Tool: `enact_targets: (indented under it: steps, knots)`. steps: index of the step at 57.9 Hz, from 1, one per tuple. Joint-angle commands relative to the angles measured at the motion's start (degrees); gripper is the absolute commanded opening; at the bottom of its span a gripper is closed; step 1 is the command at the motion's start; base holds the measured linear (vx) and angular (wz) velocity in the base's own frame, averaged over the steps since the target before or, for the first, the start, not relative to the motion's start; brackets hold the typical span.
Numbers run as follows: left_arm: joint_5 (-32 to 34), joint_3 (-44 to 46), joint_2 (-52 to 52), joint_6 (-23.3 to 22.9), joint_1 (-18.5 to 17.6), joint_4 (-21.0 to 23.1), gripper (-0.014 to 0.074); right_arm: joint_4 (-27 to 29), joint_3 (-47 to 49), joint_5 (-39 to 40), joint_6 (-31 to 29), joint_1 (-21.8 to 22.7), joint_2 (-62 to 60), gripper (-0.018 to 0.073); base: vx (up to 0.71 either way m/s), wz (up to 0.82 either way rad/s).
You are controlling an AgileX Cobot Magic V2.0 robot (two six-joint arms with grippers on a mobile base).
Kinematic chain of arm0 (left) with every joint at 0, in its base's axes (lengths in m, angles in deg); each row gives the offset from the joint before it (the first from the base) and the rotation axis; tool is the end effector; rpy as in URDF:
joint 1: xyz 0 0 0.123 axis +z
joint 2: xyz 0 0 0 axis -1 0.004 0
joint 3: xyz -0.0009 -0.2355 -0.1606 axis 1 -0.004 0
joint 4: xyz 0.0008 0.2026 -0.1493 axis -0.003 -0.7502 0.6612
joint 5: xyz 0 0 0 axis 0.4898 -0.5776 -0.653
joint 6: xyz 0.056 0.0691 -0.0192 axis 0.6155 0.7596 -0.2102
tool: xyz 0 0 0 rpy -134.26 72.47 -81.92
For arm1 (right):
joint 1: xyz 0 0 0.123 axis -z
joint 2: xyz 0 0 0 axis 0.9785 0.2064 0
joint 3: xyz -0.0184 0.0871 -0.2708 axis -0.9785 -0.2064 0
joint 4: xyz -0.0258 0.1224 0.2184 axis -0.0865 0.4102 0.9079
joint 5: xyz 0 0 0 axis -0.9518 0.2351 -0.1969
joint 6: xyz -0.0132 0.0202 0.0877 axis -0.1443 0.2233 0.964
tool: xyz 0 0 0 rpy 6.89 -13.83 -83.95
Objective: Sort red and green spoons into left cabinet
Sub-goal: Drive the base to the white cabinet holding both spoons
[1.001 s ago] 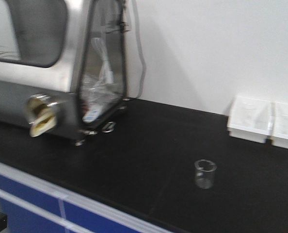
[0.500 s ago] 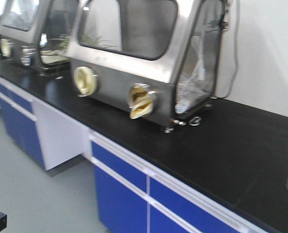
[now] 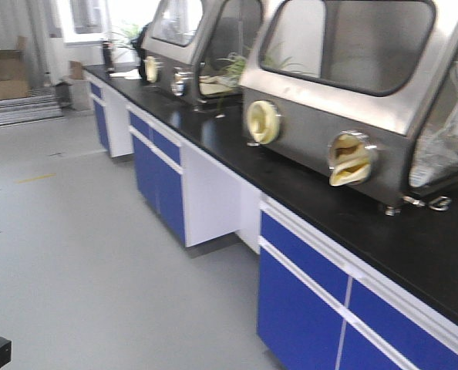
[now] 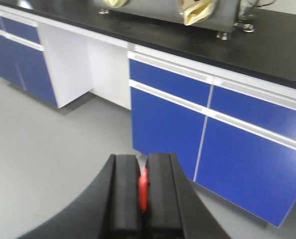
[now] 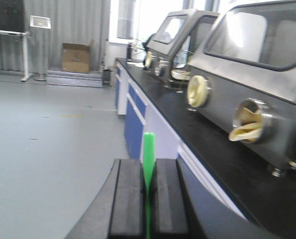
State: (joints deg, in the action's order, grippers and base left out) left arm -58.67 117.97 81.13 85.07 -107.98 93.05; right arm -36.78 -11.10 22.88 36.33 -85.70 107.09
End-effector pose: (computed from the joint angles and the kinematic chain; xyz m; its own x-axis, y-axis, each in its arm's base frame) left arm 0.1323 -0.0561 0.3074 -0.2780 0.0670 -0.9583 0.4218 0.9048 -0.0591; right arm 0.1054 0.0301 0.2969 0.0574 -0.1001 -0.9933 -0.3001 0.9472 -0.1129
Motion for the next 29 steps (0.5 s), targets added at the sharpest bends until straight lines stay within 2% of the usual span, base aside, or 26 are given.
enact_targets:
  steps: [1,29]
  knots:
    - [3.6,1.5,-0.1,-0.5,-0.3,0.6,0.0,0.5,1.9,1.9,0.1,0.1,0.2,-0.0004,-0.05,0.43]
    - [3.6,1.5,-0.1,-0.4,-0.3,0.6,0.0,0.5,1.9,1.9,0.1,0.1,0.2,-0.0004,0.05,0.5]
